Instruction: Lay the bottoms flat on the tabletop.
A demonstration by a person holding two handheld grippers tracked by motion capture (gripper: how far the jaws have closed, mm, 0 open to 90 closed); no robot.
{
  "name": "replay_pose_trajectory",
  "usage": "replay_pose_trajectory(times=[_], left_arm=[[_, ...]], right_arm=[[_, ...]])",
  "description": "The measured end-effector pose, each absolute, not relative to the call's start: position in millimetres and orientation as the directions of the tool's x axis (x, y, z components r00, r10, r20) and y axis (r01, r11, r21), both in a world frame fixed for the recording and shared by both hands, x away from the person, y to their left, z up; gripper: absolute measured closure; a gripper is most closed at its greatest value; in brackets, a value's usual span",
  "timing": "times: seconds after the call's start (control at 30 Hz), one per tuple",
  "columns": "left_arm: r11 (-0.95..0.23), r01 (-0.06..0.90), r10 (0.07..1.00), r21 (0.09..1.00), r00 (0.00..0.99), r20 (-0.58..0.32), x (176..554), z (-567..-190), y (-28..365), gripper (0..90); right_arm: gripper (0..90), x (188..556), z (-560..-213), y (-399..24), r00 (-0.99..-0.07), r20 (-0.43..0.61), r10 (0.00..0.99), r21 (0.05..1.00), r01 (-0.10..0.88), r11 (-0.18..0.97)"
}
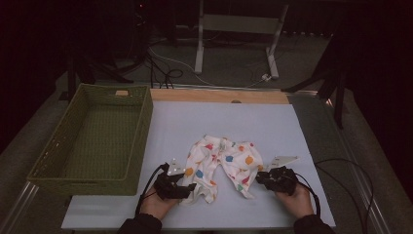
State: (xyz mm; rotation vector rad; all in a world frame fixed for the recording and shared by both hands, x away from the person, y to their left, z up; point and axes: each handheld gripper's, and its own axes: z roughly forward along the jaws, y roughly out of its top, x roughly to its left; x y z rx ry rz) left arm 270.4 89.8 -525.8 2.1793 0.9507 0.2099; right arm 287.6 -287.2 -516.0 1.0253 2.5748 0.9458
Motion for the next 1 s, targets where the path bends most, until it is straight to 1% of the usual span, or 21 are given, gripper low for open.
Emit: replay_pose_trajectory(times=[0.03,0.1,0.13,0.17,0.2,0.3,0.43,0.47,0.6,0.8,0.9,1.0], left_arm=[[-0.454,0.568,0.688,0.686,0.713,-0.136,270.3,-525.9,90.0,38.1],[-0.454,0.566,0.686,0.688,0.715,-0.135,270.3,-526.3,89.9,38.0],[-0.454,0.566,0.686,0.688,0.715,-0.135,270.3,-526.3,89.9,37.8],[-0.45,0.567,0.686,0.69,0.714,-0.14,270.2,-526.4,90.0,37.6],[-0.45,0.568,0.685,0.69,0.715,-0.142,270.2,-526.4,90.4,37.6],[-0.446,0.568,0.685,0.691,0.714,-0.145,270.1,-526.6,90.9,37.7],[-0.446,0.567,0.685,0.692,0.714,-0.144,269.5,-526.7,90.6,37.6],[-0.447,0.566,0.684,0.693,0.715,-0.143,269.1,-526.7,90.1,37.6],[-0.451,0.565,0.681,0.691,0.718,-0.142,268.6,-526.5,89.7,37.6],[-0.453,0.563,0.679,0.691,0.72,-0.142,268.2,-526.4,89.1,37.6],[-0.454,0.564,0.678,0.69,0.721,-0.144,267.9,-526.2,89.1,37.6],[-0.454,0.563,0.678,0.69,0.721,-0.143,267.8,-526.2,88.9,37.6]], right_arm=[[72.5,289.1,-517.4,-286.7,-0.739,0.033,0.673,0.645,0.53,0.551],[76.3,287.7,-517.9,-283.8,-0.738,0.006,0.675,0.645,0.519,0.561],[76.3,287.7,-517.9,-283.8,-0.738,0.006,0.675,0.645,0.519,0.561],[82.2,287.8,-517.7,-283.0,-0.74,-0.023,0.672,0.639,0.506,0.579],[87.3,288.1,-517.6,-282.5,-0.734,-0.006,0.679,0.641,0.519,0.566],[89.9,289.5,-516.3,-283.9,-0.746,0.005,0.665,0.634,0.517,0.575],[90.0,288.3,-515.6,-285.2,-0.745,0.032,0.667,0.631,0.533,0.564],[90.0,281.7,-514.0,-288.4,-0.749,0.062,0.659,0.621,0.546,0.562],[90.0,268.8,-510.5,-294.5,-0.749,0.089,0.656,0.615,0.56,0.555],[90.0,253.3,-508.8,-305.8,-0.754,0.098,0.65,0.607,0.563,0.561],[90.0,241.7,-508.0,-315.4,-0.742,0.105,0.663,0.602,0.578,0.551],[90.0,239.2,-508.7,-318.7,-0.742,0.103,0.663,0.601,0.577,0.553]])
